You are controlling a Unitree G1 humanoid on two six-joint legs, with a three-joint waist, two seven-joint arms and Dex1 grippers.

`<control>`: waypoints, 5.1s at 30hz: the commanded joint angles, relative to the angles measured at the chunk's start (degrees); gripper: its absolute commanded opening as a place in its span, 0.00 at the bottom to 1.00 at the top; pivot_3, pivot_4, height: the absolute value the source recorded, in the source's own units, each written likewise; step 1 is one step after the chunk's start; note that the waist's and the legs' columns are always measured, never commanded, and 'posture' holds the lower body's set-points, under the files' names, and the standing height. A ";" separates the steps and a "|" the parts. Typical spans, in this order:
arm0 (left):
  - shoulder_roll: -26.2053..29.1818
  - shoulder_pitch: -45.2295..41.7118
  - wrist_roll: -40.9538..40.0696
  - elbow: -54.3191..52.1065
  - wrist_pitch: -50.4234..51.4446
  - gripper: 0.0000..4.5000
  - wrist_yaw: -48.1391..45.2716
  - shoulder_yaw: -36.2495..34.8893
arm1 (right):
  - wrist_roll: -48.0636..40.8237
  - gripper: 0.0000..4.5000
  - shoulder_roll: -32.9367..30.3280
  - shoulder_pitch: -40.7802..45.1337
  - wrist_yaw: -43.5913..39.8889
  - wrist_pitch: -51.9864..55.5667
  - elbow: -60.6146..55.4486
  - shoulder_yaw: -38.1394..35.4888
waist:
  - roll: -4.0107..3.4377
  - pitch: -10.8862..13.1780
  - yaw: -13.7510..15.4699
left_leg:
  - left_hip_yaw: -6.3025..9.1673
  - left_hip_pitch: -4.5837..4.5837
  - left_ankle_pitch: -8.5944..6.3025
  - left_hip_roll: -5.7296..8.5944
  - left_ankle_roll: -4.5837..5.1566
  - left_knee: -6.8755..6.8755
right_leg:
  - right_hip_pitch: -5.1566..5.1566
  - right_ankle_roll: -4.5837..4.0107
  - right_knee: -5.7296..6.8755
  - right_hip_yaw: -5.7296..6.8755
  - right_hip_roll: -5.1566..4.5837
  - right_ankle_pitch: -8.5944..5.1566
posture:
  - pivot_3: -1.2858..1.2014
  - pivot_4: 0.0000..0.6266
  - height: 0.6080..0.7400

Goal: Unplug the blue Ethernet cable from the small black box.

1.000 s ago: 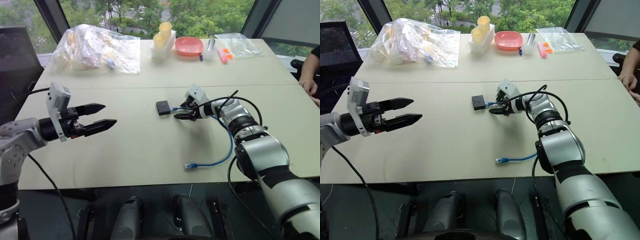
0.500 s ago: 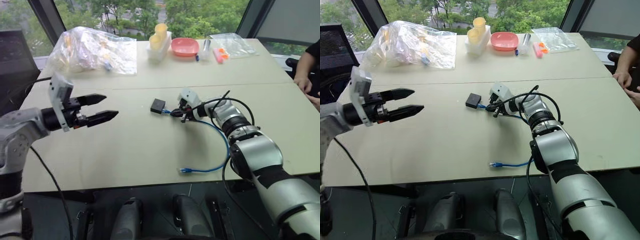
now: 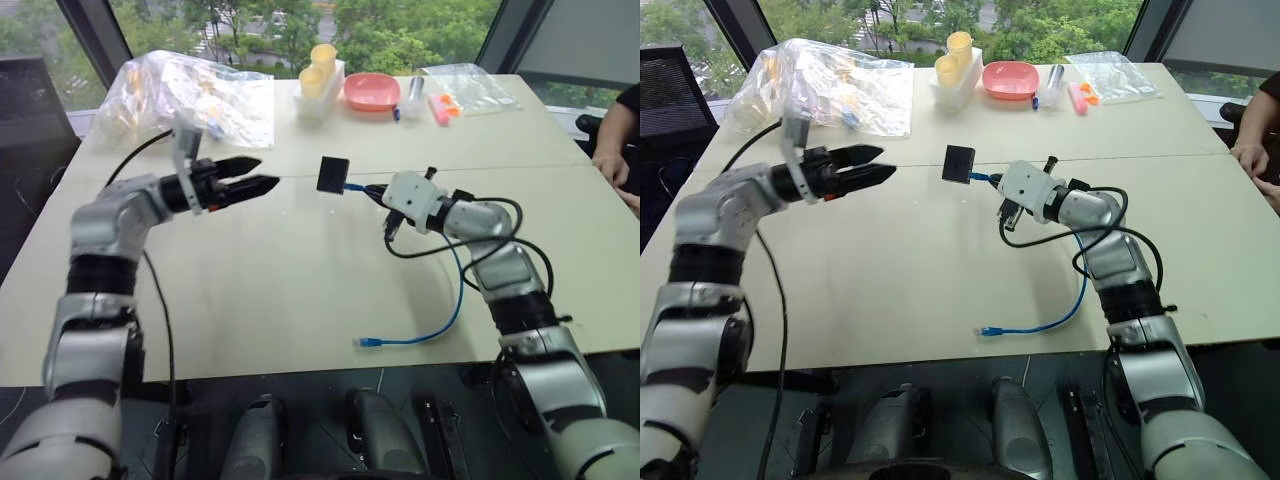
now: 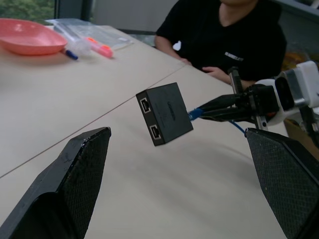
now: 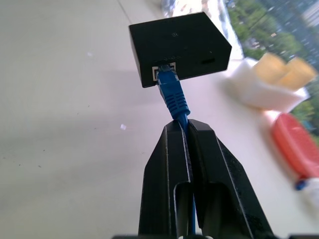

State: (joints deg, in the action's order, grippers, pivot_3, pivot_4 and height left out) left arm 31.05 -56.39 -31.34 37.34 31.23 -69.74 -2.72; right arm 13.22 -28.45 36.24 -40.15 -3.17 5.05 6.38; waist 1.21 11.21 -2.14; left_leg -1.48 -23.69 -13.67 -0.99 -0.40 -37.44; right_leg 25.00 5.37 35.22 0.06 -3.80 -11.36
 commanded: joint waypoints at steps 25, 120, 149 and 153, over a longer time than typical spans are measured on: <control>-13.39 -22.86 8.42 34.87 -10.06 0.54 -8.43 -8.76 | 2.60 0.00 -4.11 -3.52 6.15 3.05 -16.75 -0.61 | 0.06 0.01 1.32 | 0.06 -0.48 0.00 0.00 0.02 -0.14 | 0.30 0.03 -0.07 0.01 0.02 -0.01 | 0.52 0.24 1.00; -8.96 -7.64 -8.27 11.37 16.95 0.12 -6.28 -18.52 | -75.19 0.03 24.62 -12.02 36.53 32.97 -25.57 -25.09 | 0.00 -0.02 1.21 | 0.19 -0.66 -0.02 -0.36 0.05 -0.60 | 0.33 -0.11 0.12 0.12 0.22 0.08 | 0.52 0.24 1.00; -33.43 2.86 23.05 13.18 -44.95 0.12 30.01 1.96 | -47.02 0.92 4.82 -1.25 42.20 51.56 0.69 -18.58 | -0.03 -0.04 1.62 | -0.06 -0.73 -0.11 -0.32 0.22 -0.57 | 0.40 -0.12 -0.05 -0.05 0.23 0.11 | 0.52 0.24 1.00; -32.70 3.63 23.66 13.91 -44.19 0.12 30.72 2.29 | -53.47 0.99 3.79 -7.23 35.86 57.69 -12.41 -19.77 | -0.03 -0.04 1.69 | -0.03 -0.75 -0.12 -0.32 0.23 -0.56 | 0.39 -0.10 -0.08 -0.05 0.23 0.11 | 0.52 0.24 1.00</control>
State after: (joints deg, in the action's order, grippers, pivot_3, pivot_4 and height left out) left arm -1.81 -52.44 -8.19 51.74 -12.02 -39.43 -0.77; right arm -36.81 -24.01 29.59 -1.44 52.87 -0.74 -12.17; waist 1.18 11.17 -0.44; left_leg -1.49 -24.44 -13.79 -1.32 -0.16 -38.00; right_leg 25.39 5.29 35.14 0.03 -3.57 -11.26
